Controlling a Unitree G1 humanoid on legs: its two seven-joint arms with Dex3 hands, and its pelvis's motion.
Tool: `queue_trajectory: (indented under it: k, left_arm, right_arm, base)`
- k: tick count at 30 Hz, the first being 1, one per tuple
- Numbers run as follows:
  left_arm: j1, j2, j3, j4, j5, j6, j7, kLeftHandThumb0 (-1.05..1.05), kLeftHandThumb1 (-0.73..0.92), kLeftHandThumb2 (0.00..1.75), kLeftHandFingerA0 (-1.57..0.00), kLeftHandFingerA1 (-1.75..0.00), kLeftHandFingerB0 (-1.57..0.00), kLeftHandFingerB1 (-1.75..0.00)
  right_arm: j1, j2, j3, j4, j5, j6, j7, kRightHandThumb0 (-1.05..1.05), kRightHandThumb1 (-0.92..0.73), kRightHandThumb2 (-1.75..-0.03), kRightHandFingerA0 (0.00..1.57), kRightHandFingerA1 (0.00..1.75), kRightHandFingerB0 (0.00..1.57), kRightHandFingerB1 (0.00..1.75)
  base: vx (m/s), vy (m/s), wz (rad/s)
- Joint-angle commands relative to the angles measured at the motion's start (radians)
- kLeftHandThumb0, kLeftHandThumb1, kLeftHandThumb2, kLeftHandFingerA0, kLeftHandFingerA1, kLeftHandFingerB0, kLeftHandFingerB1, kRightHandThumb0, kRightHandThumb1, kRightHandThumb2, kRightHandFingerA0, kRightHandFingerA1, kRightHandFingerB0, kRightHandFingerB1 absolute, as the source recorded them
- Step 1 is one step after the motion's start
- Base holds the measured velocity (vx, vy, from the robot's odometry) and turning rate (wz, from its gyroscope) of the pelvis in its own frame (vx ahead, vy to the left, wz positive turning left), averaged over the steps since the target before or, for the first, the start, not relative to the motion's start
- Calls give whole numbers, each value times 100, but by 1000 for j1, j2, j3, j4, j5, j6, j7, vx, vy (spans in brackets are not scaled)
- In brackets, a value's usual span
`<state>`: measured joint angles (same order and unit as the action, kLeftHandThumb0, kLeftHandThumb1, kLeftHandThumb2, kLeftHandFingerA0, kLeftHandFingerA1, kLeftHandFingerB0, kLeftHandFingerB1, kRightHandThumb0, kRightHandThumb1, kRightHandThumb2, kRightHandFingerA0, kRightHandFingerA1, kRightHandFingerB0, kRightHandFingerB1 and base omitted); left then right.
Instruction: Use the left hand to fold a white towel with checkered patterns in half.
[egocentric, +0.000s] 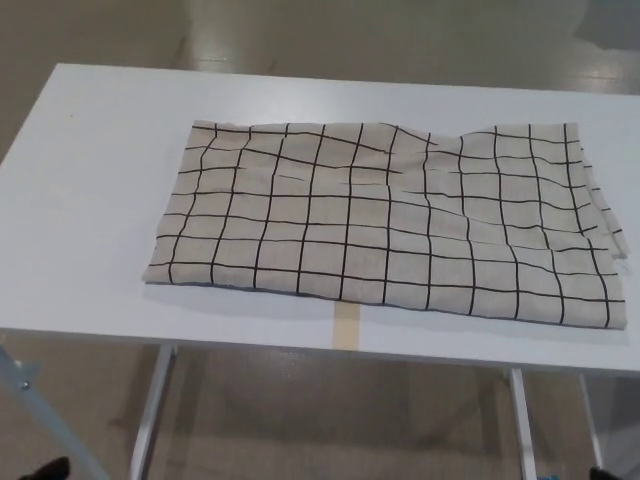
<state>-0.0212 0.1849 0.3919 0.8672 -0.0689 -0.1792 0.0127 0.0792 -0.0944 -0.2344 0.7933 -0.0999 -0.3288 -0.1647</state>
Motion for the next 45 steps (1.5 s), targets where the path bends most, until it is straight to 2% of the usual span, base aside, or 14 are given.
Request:
queue_trajectory:
  k: [1, 2, 3, 5, 6, 7, 10, 14, 17, 19, 26, 33, 40, 45]
  left_arm:
    - [-5, 10, 72, -8, -112, -50, -41, -22, 49, 55, -14, -36, -19, -28]
    - [-11, 31, 81, -6, -124, -29, -76, -22, 49, 55, -14, -36, -19, -28]
    - [-17, 69, 88, -19, -136, 0, -121, -32, 42, 61, -6, -24, -7, -25]
    - [-15, 88, 91, -37, -142, 17, -143, -32, 44, 55, -3, -26, -5, -22]
    - [-9, 94, 90, -58, -143, 23, -150, -40, 27, 68, 0, -24, 0, -22]
    - [14, 101, 81, -116, -141, 28, -158, -51, 32, 66, 0, -8, 0, -6]
    - [97, 95, 37, -300, -93, 8, -137, -65, 41, 74, 0, -5, 0, -3]
    - [202, 76, -9, -497, -8, -97, -92, -69, 42, 78, 0, -9, 0, -5]
    - [327, 33, -39, -706, 63, -321, -76, -75, 45, 81, 0, -10, 0, 0]
    - [373, 19, -43, -802, 100, -393, -64, -75, 44, 81, 0, -10, 0, 0]
    - [332, 38, -18, -1071, 288, -473, 11, -75, 45, 80, 0, -1, 0, 0]
    - [186, 121, -46, -1052, 379, -432, 26, -71, 43, 77, 0, -2, 0, 0]
    - [52, 215, -165, -1090, 513, -275, -51, -68, 42, 75, 0, -2, -2, -8]
    - [-118, 292, -273, -938, 629, -225, -41, -66, 41, 77, 0, -4, -1, -15]
  right_arm:
    - [38, 17, -60, -64, 86, -157, -31, -40, -77, -63, 32, 40, 29, 37]
    - [50, 15, -71, -92, 101, -149, -11, -40, -77, -63, 32, 40, 29, 37]
    - [57, 14, -86, -127, 129, -140, 13, -38, -77, -64, 30, 40, 26, 37]
    - [65, 18, -94, -156, 144, -131, 26, -38, -77, -64, 29, 39, 26, 36]
    - [72, 24, -95, -179, 152, -122, 32, -39, -77, -64, 28, 38, 25, 36]
    - [85, 41, -89, -223, 166, -111, 47, -39, -78, -64, 26, 38, 23, 35]
    - [124, 73, -47, -302, 159, -108, 81, -43, -80, -64, 23, 39, 22, 35]
    - [150, 89, 3, -303, 101, -151, 70, -44, -80, -64, 23, 40, 22, 35]
    - [153, 84, 43, -220, 16, -211, 4, -42, -79, -63, 32, 41, 27, 37]
    - [153, 70, 54, -173, -6, -244, -11, -41, -78, -63, 33, 41, 28, 39]
    - [119, 5, 102, -67, -112, -344, -105, -42, -78, -63, 34, 42, 29, 40]
    - [102, 5, 106, -47, -84, -350, -103, -42, -78, -63, 33, 42, 28, 39]
    - [78, -8, 104, -7, -77, -363, -127, -40, -78, -63, 34, 42, 28, 39]
    - [61, -13, 117, 12, -99, -367, -154, -40, -78, -63, 34, 42, 28, 39]
  base:
    - [0, 0, 0]
    - [0, 0, 0]
    - [0, 0, 0]
    - [0, 0, 0]
    - [0, 0, 0]
    - [0, 0, 0]
    - [0, 0, 0]
    - [0, 0, 0]
    - [0, 0, 0]
    - [0, 0, 0]
    - [0, 0, 0]
    - [0, 0, 0]
    - [0, 0, 0]
    - [0, 0, 0]
